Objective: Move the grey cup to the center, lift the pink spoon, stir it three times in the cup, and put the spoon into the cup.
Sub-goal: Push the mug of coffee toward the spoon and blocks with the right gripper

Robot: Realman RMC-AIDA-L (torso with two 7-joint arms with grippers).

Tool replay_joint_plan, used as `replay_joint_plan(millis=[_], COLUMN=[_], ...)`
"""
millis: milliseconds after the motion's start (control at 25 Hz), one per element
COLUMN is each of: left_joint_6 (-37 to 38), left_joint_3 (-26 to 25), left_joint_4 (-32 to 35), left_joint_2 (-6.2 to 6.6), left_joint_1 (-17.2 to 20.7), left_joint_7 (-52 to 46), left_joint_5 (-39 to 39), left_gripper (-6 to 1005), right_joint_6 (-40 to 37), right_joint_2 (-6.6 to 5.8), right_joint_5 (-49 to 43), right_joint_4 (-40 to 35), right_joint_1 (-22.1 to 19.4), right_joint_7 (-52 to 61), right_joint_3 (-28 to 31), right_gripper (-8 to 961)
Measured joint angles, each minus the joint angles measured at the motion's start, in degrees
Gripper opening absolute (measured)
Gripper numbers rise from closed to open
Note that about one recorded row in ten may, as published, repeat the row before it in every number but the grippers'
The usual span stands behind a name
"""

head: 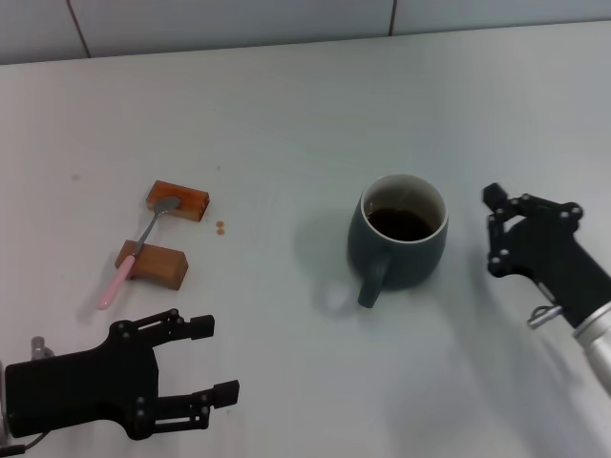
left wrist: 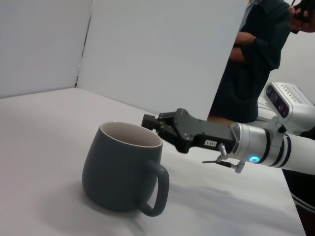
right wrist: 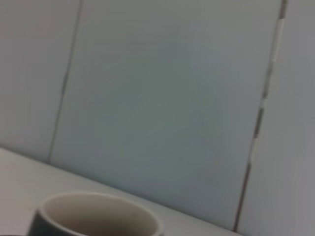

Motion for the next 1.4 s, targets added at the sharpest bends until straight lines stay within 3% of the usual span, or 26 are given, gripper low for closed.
replay_joint_plan(millis=[160, 1000, 1400], left_joint_6=[-0.05, -0.08, -0.06], left_joint_3=[-0.02, 0.14, 0.38], left_joint_4=[-0.01, -0.03, -0.32], left_joint_2=[0.0, 0.0, 0.0], left_joint_1=[-0.15, -0.39, -0.29], left_joint_7=[0.0, 0.0, 0.14], left_joint_5=[0.0, 0.0, 0.0], left_gripper=[844, 844, 843], right_joint_6=[0.35, 4.42, 11.05], right_joint_2=[0.0, 0.02, 0.05], right_joint_5=[-0.35, -3.5, -16.58], right_joint_4=[2.55, 9.39, 10.34], right_joint_1=[1.85, 10.59, 11.46], right_joint_7=[-1.99, -2.25, -2.29], right_joint_3=[0.03, 0.23, 11.22], right_gripper=[-3, -2, 0])
